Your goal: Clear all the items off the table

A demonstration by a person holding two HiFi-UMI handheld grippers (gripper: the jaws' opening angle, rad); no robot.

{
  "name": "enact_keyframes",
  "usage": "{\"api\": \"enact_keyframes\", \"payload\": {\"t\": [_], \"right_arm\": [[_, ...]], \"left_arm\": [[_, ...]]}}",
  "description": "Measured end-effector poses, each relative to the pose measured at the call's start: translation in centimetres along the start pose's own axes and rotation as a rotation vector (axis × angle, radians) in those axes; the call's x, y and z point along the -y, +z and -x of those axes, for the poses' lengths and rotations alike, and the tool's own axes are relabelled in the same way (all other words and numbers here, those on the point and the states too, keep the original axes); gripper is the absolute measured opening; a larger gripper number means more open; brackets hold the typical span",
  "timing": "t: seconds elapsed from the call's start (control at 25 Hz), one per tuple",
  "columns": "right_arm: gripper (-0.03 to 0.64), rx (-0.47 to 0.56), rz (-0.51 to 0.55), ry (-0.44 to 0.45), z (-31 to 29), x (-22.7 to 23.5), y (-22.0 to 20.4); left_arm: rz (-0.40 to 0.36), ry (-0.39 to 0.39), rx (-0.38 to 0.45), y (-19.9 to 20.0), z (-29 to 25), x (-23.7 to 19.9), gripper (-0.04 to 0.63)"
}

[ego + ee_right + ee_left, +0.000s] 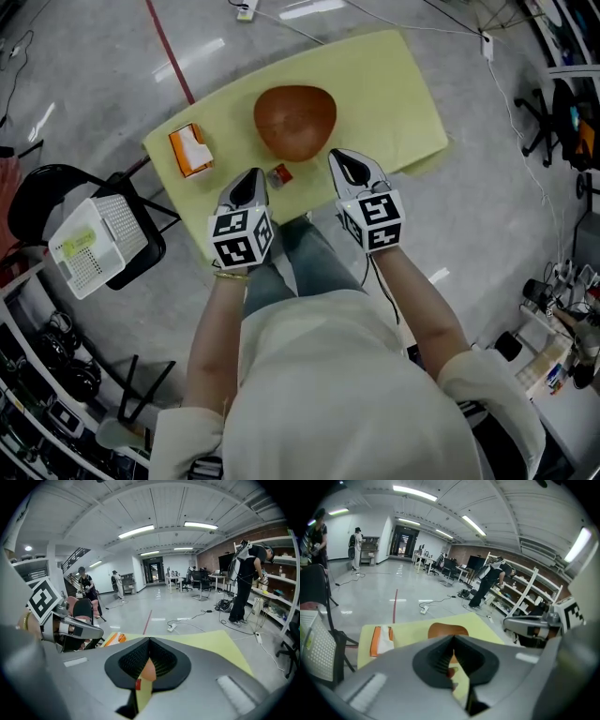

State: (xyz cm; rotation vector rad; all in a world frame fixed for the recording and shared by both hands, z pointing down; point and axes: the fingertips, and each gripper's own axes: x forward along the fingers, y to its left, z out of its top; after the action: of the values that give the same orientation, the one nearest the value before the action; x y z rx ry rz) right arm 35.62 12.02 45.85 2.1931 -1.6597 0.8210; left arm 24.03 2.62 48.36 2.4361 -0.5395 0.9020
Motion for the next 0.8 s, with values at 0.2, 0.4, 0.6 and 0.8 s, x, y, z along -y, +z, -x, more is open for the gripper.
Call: {"api": "enact_keyframes", "payload": {"t": [0.2, 0.4, 0.6, 0.8], "right_arm": [[0.0, -0.034, 0.006, 0.019, -3.3, 2.4, -1.3], [0.009, -0.077, 0.007, 0.002, -7.1, 5.1, -2.7], [0.022, -0.119, -0.009, -0.013, -10.3, 7.8, -4.7], [0.061, -0.166, -0.043, -0.023, -13.4, 10.1, -7.4]], "left_arm": [[0.023, 0.032, -0.022, -0.9, -3.6, -0.6, 0.011], [0.038, 0.043, -0.058, -2.4, -7.5, -1.5, 0.011], [0.059, 0.073, -0.092, -3.8, -11.0, -2.7, 0.011], [0.077, 0.13, -0.125, -5.3, -14.1, -4.4, 0.06]]}}
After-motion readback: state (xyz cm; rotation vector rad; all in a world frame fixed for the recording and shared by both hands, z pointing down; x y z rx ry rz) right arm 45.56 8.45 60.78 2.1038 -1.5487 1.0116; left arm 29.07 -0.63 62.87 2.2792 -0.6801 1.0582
